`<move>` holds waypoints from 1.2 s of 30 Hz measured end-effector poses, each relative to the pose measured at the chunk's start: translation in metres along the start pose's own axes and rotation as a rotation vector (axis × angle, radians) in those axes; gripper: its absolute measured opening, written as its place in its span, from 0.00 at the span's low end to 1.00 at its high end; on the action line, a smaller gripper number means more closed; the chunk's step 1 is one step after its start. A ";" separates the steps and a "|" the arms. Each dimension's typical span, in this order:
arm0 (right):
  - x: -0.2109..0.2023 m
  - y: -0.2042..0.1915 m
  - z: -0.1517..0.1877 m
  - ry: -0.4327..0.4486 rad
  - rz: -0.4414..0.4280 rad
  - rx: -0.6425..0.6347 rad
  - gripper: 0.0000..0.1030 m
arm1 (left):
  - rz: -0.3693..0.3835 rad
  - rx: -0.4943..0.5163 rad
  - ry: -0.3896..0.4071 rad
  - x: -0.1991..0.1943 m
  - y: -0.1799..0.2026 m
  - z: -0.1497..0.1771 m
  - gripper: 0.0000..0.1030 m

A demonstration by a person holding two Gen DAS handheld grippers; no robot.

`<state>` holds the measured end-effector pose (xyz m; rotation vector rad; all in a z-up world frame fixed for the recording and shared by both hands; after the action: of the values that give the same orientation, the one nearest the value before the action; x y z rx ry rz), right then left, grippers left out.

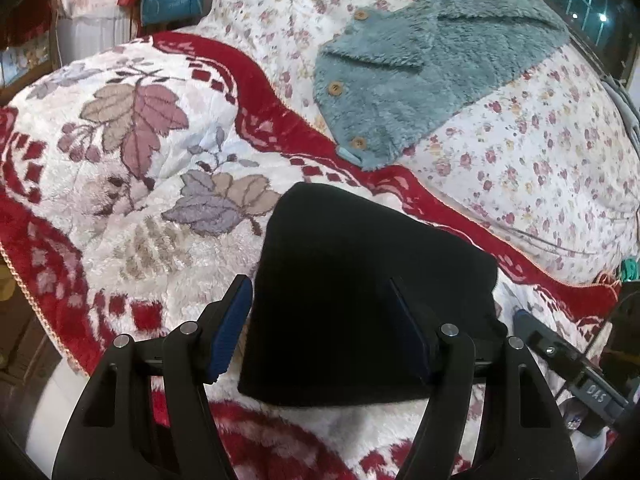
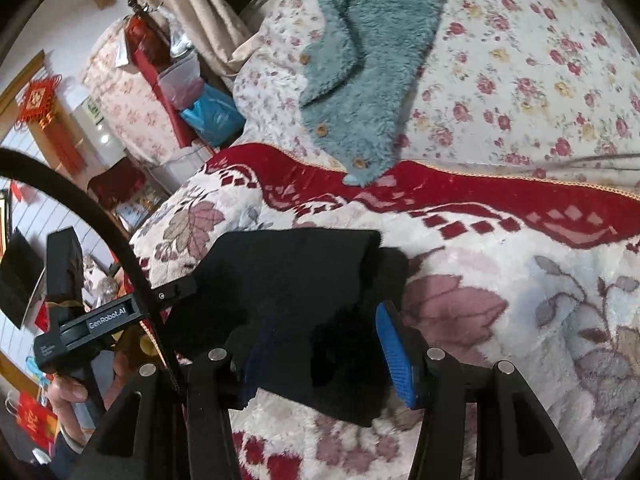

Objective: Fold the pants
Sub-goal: 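Press the folded pants bundle flat with both grippers and release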

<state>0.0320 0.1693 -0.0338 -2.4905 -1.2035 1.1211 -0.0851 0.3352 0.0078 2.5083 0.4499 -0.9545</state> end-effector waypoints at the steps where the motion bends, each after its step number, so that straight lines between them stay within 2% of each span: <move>1: 0.000 -0.002 0.002 -0.004 0.004 -0.001 0.49 | 0.002 0.004 0.002 -0.002 0.002 0.001 0.67; 12: -0.005 -0.037 0.004 0.016 0.002 -0.086 0.49 | -0.039 0.081 0.080 -0.035 0.025 0.009 0.67; 18: -0.005 -0.045 0.007 0.018 -0.003 -0.107 0.50 | -0.104 0.131 0.128 -0.048 0.031 0.010 0.67; 36: -0.010 -0.047 0.008 0.021 -0.023 -0.086 0.50 | -0.135 0.140 0.127 -0.053 0.039 0.016 0.67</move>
<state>-0.0065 0.1922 -0.0136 -2.5367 -1.2981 1.0566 -0.1145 0.2861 0.0437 2.7045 0.6181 -0.9076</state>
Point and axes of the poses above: each gripper's, at about its wrist camera, not at the fingertips, and x roughly the way its jaws point, y to its right, z to its underside, the point moved 9 cm from there along x, roughly the way its jaws point, and after that the axes turned 2 degrees about y, right-handed, at the moved point
